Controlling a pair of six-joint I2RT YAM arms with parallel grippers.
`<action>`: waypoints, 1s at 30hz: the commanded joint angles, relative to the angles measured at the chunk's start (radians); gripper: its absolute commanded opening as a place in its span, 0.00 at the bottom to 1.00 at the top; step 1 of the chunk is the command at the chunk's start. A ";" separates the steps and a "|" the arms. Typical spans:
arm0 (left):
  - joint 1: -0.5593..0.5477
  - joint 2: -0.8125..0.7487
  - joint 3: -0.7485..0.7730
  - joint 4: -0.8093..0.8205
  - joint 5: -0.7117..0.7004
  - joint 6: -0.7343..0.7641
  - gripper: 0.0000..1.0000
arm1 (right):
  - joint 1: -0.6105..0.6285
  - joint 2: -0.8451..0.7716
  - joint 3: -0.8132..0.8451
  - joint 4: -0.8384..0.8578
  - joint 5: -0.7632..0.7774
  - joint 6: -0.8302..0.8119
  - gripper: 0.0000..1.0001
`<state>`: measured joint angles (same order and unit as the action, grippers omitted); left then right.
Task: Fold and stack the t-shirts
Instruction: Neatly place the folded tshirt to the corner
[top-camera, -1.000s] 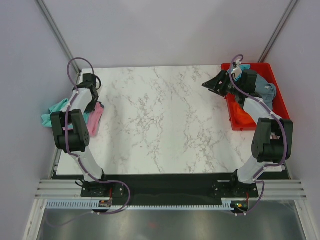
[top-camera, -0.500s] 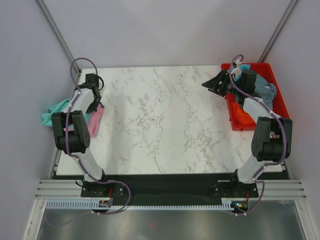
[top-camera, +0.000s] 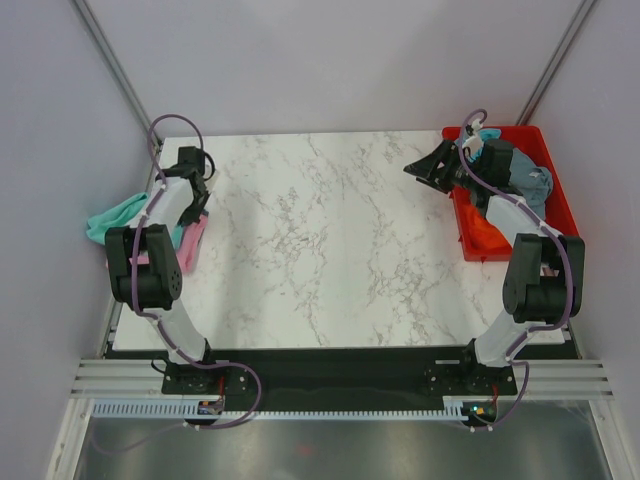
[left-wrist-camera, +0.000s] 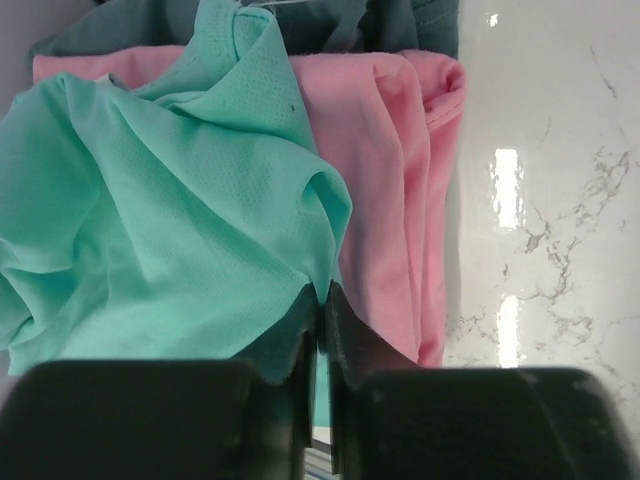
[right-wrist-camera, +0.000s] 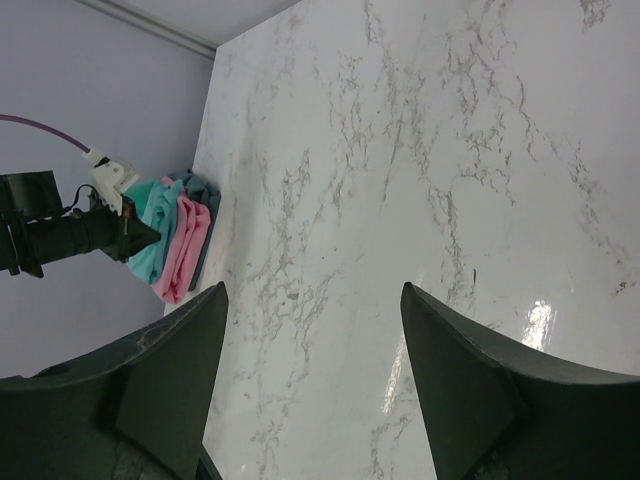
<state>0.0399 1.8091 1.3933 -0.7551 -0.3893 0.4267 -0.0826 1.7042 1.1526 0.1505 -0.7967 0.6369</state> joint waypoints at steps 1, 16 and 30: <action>-0.003 -0.030 -0.004 -0.003 0.012 -0.031 0.12 | -0.005 -0.026 -0.001 0.041 -0.015 0.001 0.79; 0.052 -0.172 0.053 0.000 -0.019 -0.069 0.75 | -0.005 -0.017 0.055 -0.009 -0.022 -0.020 0.79; 0.212 0.058 0.095 0.189 0.024 -0.135 0.72 | -0.003 -0.100 0.111 -0.238 0.031 -0.189 0.79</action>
<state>0.2401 1.8233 1.4277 -0.6563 -0.3874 0.3565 -0.0826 1.6619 1.2186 -0.0322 -0.7876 0.5240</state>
